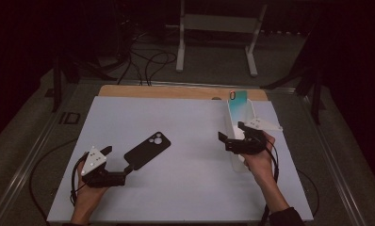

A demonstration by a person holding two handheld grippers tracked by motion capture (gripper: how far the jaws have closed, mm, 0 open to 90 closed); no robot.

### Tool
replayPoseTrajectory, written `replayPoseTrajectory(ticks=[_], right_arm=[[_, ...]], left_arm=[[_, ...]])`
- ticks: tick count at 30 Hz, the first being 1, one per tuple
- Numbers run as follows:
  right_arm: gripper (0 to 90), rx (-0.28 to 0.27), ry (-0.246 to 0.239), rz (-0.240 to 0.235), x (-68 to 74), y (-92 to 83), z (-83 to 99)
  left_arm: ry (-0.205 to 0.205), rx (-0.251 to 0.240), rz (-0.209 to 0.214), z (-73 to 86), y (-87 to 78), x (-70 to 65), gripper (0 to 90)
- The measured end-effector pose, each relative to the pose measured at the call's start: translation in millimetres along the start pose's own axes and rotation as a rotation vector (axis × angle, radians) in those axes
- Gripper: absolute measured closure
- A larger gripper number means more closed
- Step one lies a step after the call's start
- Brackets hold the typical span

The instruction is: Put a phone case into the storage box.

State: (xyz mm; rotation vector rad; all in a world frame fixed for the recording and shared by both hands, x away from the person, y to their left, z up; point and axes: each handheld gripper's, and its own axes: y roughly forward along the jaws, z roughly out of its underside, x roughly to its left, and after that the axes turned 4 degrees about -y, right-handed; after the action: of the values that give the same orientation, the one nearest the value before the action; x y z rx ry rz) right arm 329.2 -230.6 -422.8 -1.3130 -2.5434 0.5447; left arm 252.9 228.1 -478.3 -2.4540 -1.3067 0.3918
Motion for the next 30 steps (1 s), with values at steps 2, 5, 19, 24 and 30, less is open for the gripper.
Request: replayPoseTrajectory(ticks=[2, 5, 19, 24, 30], right_arm=[[8.8, 0.005, -0.008, 0.001, 2.5, -3.4, 3.6], [8.9, 0.000, -0.007, -0.010, 4.8, -8.6, 10.0], [9.0, -0.032, -0.040, 0.014, 11.8, -29.9, 43.4], [9.0, -0.063, -0.035, 0.014, 10.8, -38.9, 55.6], [9.0, -0.086, -0.058, 0.012, 10.2, -47.1, 64.3]], left_arm=[[-0.002, -0.001, -0.001, -0.2, -0.1, 0.5, 0.2], [-0.004, -0.002, -0.002, -0.5, -0.6, 0.8, 0.2], [-0.011, -0.003, 0.001, -2.3, -1.4, 1.0, 0.2], [-0.011, -0.003, 0.002, -2.6, -1.8, 1.4, 0.2], [-0.007, -0.005, 0.002, -3.8, -3.0, 0.9, 0.2]])
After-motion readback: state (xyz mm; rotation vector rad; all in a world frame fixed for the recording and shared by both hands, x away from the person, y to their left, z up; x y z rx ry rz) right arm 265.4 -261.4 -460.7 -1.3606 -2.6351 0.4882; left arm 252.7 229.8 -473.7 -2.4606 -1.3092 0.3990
